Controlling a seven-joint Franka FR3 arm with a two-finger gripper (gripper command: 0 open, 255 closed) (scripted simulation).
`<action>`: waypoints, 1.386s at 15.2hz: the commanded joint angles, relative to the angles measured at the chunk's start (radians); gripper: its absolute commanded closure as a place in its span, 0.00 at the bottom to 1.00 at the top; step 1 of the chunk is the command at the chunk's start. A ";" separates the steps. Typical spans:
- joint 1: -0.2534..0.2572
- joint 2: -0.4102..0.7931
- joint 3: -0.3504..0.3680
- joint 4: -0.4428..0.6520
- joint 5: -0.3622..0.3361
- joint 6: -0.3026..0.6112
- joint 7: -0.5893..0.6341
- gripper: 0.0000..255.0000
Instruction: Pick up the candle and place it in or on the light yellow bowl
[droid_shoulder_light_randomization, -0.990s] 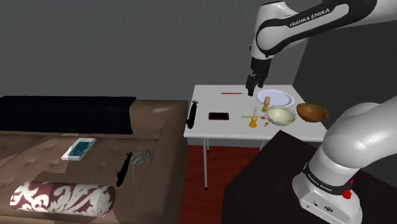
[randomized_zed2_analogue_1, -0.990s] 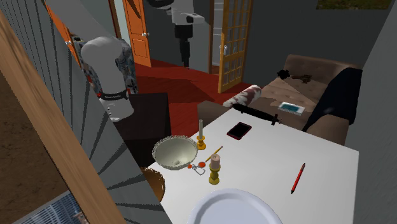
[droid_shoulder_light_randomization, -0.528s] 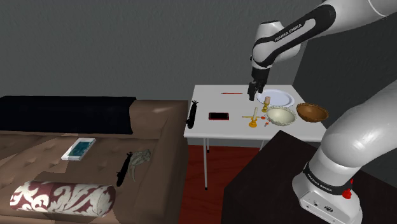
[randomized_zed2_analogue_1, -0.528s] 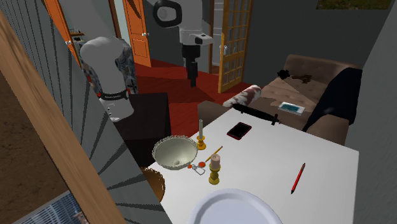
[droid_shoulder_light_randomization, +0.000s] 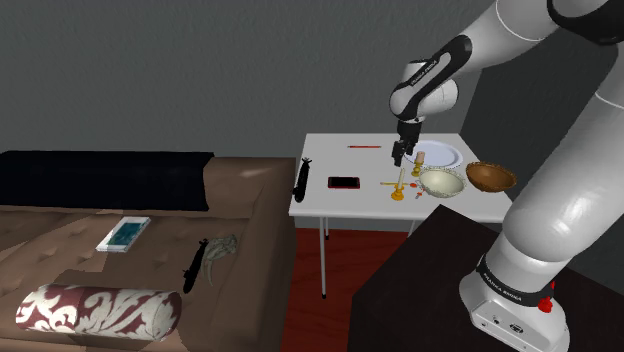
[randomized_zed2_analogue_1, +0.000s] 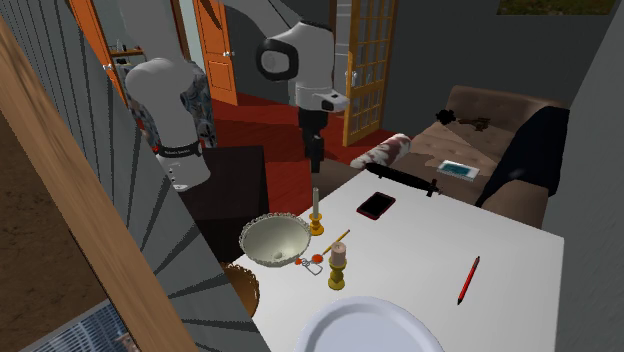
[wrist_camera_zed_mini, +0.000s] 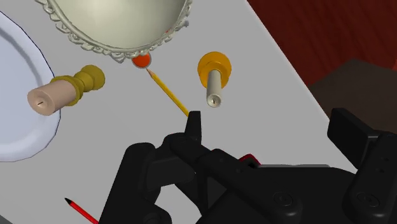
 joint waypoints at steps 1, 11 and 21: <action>-0.010 0.086 -0.013 0.036 0.040 0.041 -0.057 0.00; -0.044 0.263 0.008 0.070 0.143 0.170 -0.156 0.00; -0.044 0.263 0.008 0.070 0.143 0.170 -0.156 1.00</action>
